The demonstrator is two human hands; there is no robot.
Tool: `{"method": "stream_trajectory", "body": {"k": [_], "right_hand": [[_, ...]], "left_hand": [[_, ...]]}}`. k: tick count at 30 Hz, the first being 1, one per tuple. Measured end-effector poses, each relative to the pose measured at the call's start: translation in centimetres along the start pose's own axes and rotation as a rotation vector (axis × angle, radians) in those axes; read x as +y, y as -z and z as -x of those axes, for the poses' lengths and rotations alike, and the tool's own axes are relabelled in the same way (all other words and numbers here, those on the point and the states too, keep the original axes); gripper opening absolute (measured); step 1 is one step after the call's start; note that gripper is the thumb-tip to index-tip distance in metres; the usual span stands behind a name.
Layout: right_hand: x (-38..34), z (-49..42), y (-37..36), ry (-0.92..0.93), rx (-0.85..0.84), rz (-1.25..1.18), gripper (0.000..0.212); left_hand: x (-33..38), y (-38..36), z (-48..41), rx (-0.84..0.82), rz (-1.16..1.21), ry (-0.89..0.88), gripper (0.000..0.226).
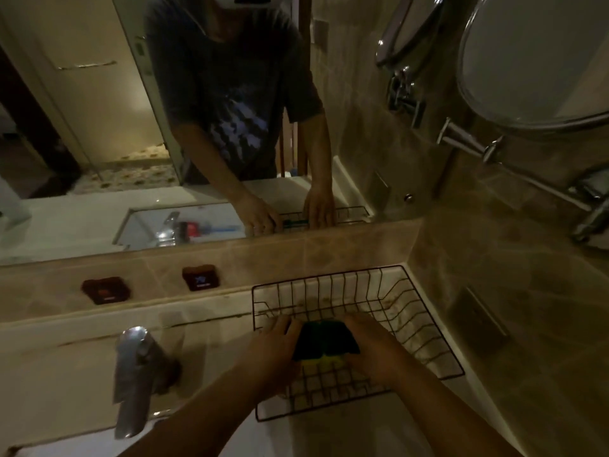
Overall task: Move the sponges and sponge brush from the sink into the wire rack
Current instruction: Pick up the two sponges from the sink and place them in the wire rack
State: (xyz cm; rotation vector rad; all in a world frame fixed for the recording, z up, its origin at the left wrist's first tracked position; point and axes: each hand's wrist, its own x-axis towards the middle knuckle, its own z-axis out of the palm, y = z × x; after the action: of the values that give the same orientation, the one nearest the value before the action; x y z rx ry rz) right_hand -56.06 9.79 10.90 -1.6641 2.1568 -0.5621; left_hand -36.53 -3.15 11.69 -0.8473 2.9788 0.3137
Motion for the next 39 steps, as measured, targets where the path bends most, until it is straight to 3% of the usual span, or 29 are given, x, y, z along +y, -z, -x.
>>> {"method": "stream_trajectory", "body": {"k": [7,14,22,28,33,36,39], "right_hand": [[3.2,-4.5,-0.9,0.022,-0.009,0.074,0.060],[5.4,-7.7,-2.4,0.050,0.085,0.129,0.045],[6.0,-8.2,-3.7,0.156,0.159,0.279,0.066],[5.2,-8.0,-3.0,0.119,0.119,0.359,0.052],[4.2,-6.4,-2.6,0.060,0.064,0.354,0.055],[2.7,-5.6,-2.4,-0.003,-0.005,0.317,0.056],[0.4,-4.2,-2.4,-0.025,-0.057,0.209,0.036]], "left_hand": [[-0.8,-3.3,-4.9,0.000,-0.025,0.028,0.062],[-2.2,-4.6,-7.7,0.043,-0.128,0.050,0.061],[-2.2,-5.9,-8.5,0.056,-0.122,0.047,0.062],[-1.9,-5.3,-8.7,-0.019,-0.078,0.086,0.063],[-2.1,-3.7,-7.8,-0.160,0.035,0.089,0.054],[-2.1,-2.7,-6.0,-0.058,0.095,0.047,0.049],[-2.1,-1.5,-3.7,0.014,0.189,0.036,0.042]]}}
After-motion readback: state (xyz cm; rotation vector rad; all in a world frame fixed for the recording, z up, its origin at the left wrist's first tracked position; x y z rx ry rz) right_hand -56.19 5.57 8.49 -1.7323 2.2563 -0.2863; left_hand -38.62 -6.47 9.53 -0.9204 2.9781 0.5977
